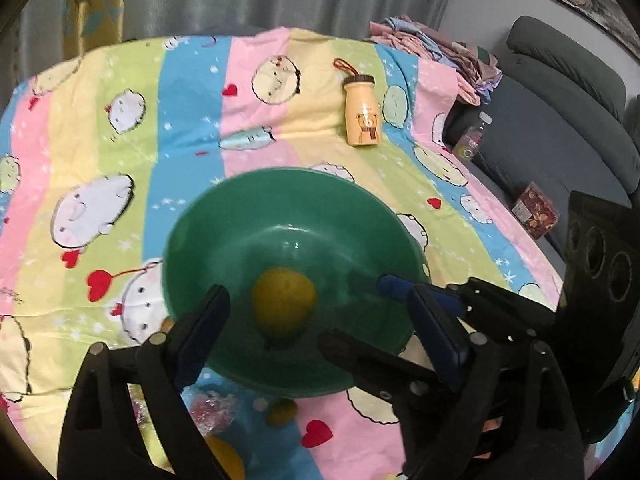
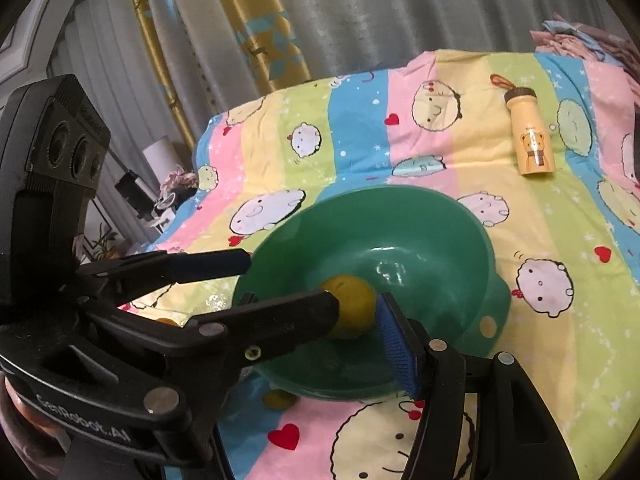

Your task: Organize fruits

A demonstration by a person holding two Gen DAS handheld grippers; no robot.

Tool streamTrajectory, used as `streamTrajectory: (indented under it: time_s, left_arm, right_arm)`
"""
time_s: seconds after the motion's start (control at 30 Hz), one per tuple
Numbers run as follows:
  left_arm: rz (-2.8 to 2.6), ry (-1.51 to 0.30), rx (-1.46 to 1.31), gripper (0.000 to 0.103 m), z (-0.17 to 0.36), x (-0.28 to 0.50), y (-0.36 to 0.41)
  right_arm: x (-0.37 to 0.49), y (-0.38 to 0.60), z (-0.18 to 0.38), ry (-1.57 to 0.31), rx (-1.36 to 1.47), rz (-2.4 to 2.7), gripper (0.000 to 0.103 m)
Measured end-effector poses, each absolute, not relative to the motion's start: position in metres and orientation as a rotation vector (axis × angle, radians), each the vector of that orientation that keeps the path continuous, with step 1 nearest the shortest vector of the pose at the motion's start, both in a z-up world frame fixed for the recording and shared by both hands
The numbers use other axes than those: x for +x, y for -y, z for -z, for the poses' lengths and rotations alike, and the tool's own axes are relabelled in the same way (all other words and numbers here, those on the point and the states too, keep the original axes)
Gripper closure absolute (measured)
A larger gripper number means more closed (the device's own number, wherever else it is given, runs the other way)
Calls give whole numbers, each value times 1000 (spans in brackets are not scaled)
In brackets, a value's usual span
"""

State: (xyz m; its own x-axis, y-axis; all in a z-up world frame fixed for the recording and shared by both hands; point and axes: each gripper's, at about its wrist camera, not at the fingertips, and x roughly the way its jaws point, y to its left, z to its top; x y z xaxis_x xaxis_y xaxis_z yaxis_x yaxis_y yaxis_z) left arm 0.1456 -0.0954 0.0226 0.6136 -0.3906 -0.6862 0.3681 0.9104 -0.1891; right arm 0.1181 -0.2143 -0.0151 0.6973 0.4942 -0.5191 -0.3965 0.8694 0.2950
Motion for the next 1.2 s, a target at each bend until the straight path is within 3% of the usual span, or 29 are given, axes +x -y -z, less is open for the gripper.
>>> streamTrajectory:
  time_s: [0.1, 0.37, 1.2]
  left_arm:
    - [391, -782, -13, 2, -28, 140, 92]
    - [279, -730, 28, 0, -37, 114, 77]
    - [136, -734, -48, 0, -7, 36, 5]
  right_arm:
    - [111, 215, 10, -607, 152, -486, 33]
    - [93, 216, 5, -600, 84, -416, 20]
    - [41, 204, 31, -664, 110, -423, 15]
